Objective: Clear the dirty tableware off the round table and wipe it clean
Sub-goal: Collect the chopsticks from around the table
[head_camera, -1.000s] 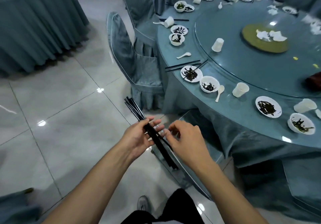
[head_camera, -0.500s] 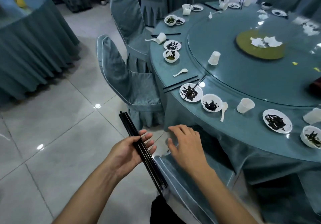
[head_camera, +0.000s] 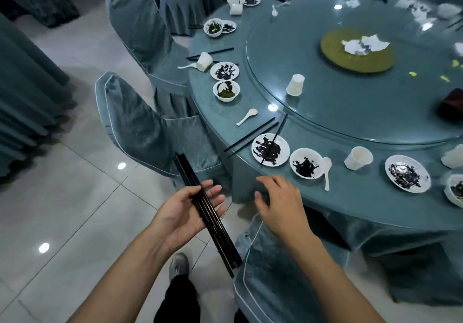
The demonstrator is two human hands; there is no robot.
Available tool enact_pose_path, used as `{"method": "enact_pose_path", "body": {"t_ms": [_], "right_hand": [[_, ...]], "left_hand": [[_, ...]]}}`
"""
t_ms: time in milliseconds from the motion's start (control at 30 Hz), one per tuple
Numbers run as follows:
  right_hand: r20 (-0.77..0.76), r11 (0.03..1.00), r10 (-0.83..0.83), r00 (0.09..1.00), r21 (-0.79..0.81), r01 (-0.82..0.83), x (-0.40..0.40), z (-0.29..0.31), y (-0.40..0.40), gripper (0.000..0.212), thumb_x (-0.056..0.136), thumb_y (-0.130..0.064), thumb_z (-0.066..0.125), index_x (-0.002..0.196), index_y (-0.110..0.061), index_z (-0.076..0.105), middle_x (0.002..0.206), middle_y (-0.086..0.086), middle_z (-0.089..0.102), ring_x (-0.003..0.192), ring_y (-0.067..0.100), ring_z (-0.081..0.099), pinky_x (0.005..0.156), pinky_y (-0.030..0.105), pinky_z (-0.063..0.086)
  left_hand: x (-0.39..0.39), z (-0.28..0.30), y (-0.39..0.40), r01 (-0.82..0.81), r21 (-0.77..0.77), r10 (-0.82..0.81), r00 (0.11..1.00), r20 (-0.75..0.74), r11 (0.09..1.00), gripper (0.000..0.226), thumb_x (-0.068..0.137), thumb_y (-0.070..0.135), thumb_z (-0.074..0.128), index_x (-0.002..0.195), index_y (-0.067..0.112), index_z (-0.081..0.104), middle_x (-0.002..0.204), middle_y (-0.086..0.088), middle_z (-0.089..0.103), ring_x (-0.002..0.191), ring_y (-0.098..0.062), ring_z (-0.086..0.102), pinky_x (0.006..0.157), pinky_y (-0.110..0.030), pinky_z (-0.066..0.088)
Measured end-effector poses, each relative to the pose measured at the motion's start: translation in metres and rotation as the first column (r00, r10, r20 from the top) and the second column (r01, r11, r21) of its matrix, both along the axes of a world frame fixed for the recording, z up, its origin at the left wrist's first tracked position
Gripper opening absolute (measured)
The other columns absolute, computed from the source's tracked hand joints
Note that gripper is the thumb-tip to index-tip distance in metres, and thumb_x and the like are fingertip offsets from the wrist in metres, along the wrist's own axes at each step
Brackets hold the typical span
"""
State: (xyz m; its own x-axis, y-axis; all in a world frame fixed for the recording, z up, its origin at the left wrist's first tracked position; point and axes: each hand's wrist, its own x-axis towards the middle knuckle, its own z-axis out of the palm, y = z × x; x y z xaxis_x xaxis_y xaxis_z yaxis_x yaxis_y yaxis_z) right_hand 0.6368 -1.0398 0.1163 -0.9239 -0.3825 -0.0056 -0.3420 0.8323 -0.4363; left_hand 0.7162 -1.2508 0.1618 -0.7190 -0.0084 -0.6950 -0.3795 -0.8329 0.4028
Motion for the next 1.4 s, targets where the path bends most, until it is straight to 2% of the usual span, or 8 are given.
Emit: {"method": "enact_pose_path", "body": {"t_ms": [167, 300, 533, 733, 900, 1067, 1233, 1400], "right_hand": [[0.014, 0.989, -0.148, 0.989, 0.022, 0.148, -0.018, -0.009, -0.042, 0.034, 0.094, -0.035, 0.057, 0.127, -0.025, 0.059, 0.12, -0.002, 0.058, 0.112, 0.023, 0.054, 0.096, 0.041, 0.039], [-0.006, 0.959, -0.283, 0.959, -0.001, 0.283, -0.03, -0.016, -0.092, 0.03, 0.092, -0.032, 0.061, 0.12, -0.022, 0.063, 0.114, 0.001, 0.06, 0.105, 0.026, 0.057, 0.091, 0.043, 0.042], [0.107, 0.916, -0.401, 0.91, 0.048, 0.398, -0.028, -0.03, -0.148, 0.026, 0.095, -0.036, 0.056, 0.117, -0.025, 0.063, 0.112, -0.001, 0.06, 0.105, 0.025, 0.056, 0.092, 0.042, 0.039], [0.152, 0.865, -0.501, 0.852, 0.112, 0.489, -0.056, -0.044, -0.141, 0.025, 0.095, -0.036, 0.053, 0.116, -0.025, 0.062, 0.11, -0.001, 0.061, 0.106, 0.023, 0.055, 0.094, 0.041, 0.04], [0.138, 0.802, -0.598, 0.79, 0.114, 0.587, -0.121, -0.068, -0.131, 0.023, 0.091, -0.031, 0.055, 0.107, -0.02, 0.067, 0.099, 0.005, 0.067, 0.095, 0.031, 0.062, 0.084, 0.041, 0.045], [0.125, 0.677, -0.735, 0.666, 0.199, 0.709, -0.191, -0.091, -0.11, 0.023, 0.092, -0.031, 0.053, 0.102, -0.013, 0.062, 0.097, 0.012, 0.071, 0.092, 0.036, 0.065, 0.079, 0.041, 0.05], [0.134, 0.596, -0.794, 0.593, 0.362, 0.716, -0.229, -0.112, -0.092, 0.03, 0.095, -0.035, 0.051, 0.106, -0.008, 0.059, 0.103, 0.014, 0.071, 0.097, 0.035, 0.067, 0.078, 0.039, 0.046], [0.157, 0.574, -0.808, 0.567, 0.426, 0.699, -0.236, -0.129, -0.09, 0.023, 0.094, -0.026, 0.048, 0.106, -0.011, 0.062, 0.103, 0.011, 0.071, 0.098, 0.033, 0.067, 0.08, 0.036, 0.047]], "left_hand": [[-0.041, -0.007, -0.056, 0.142, -0.026, -0.142, 0.99, -0.015, 0.99, 0.026, 0.098, 0.016, 0.044, 0.115, 0.005, 0.062, 0.102, -0.016, 0.071, 0.089, -0.032, 0.071, 0.089, -0.049, 0.058], [-0.071, -0.007, -0.104, 0.271, -0.067, -0.273, 0.962, -0.008, 0.96, 0.029, 0.099, 0.017, 0.044, 0.117, 0.004, 0.062, 0.104, -0.016, 0.072, 0.092, -0.033, 0.07, 0.087, -0.048, 0.058], [-0.116, -0.013, -0.155, 0.406, -0.041, -0.406, 0.914, 0.013, 0.913, 0.029, 0.099, 0.018, 0.045, 0.115, 0.004, 0.063, 0.103, -0.017, 0.072, 0.089, -0.033, 0.07, 0.084, -0.048, 0.059], [-0.163, -0.025, -0.163, 0.487, -0.022, -0.485, 0.873, 0.055, 0.873, 0.029, 0.098, 0.019, 0.046, 0.115, 0.004, 0.063, 0.106, -0.017, 0.07, 0.091, -0.033, 0.069, 0.091, -0.049, 0.053], [-0.216, -0.034, -0.16, 0.528, -0.057, -0.522, 0.847, 0.099, 0.847, 0.027, 0.099, 0.019, 0.045, 0.112, 0.006, 0.065, 0.102, -0.015, 0.072, 0.089, -0.032, 0.068, 0.08, -0.045, 0.06], [-0.261, -0.043, -0.155, 0.565, -0.066, -0.556, 0.823, 0.116, 0.822, 0.028, 0.098, 0.019, 0.045, 0.116, 0.007, 0.064, 0.1, -0.014, 0.071, 0.089, -0.03, 0.067, 0.087, -0.045, 0.056], [-0.284, -0.057, -0.148, 0.595, -0.026, -0.586, 0.798, 0.143, 0.804, 0.029, 0.09, 0.018, 0.05, 0.113, 0.008, 0.064, 0.099, -0.015, 0.071, 0.084, -0.03, 0.07, 0.08, -0.044, 0.06], [-0.296, -0.072, -0.154, 0.663, -0.002, -0.653, 0.737, 0.177, 0.748, 0.034, 0.085, 0.02, 0.053, 0.114, 0.008, 0.065, 0.101, -0.015, 0.071, 0.091, -0.032, 0.067, 0.091, -0.048, 0.053]]}}
